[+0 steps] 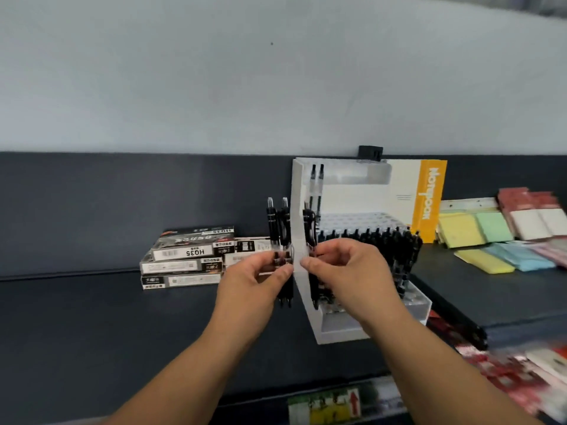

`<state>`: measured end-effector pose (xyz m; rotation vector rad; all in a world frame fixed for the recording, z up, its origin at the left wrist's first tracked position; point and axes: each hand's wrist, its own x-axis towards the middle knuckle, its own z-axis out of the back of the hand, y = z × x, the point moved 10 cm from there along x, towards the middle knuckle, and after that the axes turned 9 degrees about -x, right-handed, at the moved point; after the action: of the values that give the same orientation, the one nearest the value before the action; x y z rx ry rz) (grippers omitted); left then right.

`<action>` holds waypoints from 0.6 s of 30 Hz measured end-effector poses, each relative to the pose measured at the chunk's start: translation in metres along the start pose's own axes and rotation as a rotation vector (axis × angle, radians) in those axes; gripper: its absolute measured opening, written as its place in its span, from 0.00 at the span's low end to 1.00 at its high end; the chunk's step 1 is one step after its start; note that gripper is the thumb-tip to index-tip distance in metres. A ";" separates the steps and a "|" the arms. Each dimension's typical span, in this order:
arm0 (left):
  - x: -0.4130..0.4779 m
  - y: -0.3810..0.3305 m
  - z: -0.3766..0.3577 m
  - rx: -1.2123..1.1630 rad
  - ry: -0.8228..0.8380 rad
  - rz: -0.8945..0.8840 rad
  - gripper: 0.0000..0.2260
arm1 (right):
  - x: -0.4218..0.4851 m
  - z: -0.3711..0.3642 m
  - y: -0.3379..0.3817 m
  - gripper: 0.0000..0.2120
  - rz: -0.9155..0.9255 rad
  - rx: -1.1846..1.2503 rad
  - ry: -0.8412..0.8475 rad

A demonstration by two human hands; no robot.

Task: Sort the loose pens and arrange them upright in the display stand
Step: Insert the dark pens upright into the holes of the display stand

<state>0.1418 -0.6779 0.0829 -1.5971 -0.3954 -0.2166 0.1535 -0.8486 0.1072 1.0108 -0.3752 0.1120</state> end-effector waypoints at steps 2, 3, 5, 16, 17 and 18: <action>-0.002 -0.005 -0.031 0.006 0.020 -0.038 0.09 | 0.004 0.036 -0.012 0.08 0.011 -0.007 -0.062; -0.002 -0.006 -0.045 0.007 0.025 -0.043 0.09 | 0.006 0.053 -0.020 0.08 0.012 -0.002 -0.088; -0.003 -0.004 -0.069 0.012 0.029 -0.039 0.09 | 0.011 0.085 -0.036 0.08 0.006 0.005 -0.142; -0.009 0.015 -0.137 0.037 -0.016 -0.006 0.11 | 0.048 0.141 -0.111 0.08 -0.025 -0.177 -0.148; -0.008 0.017 -0.138 0.039 -0.030 -0.004 0.11 | 0.051 0.138 -0.114 0.08 -0.023 -0.177 -0.135; -0.007 0.017 -0.138 0.042 -0.044 -0.006 0.11 | 0.053 0.135 -0.116 0.08 -0.022 -0.175 -0.118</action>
<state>0.1561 -0.8165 0.0740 -1.5617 -0.4364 -0.1771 0.1989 -1.0285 0.0965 0.8508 -0.4736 -0.0006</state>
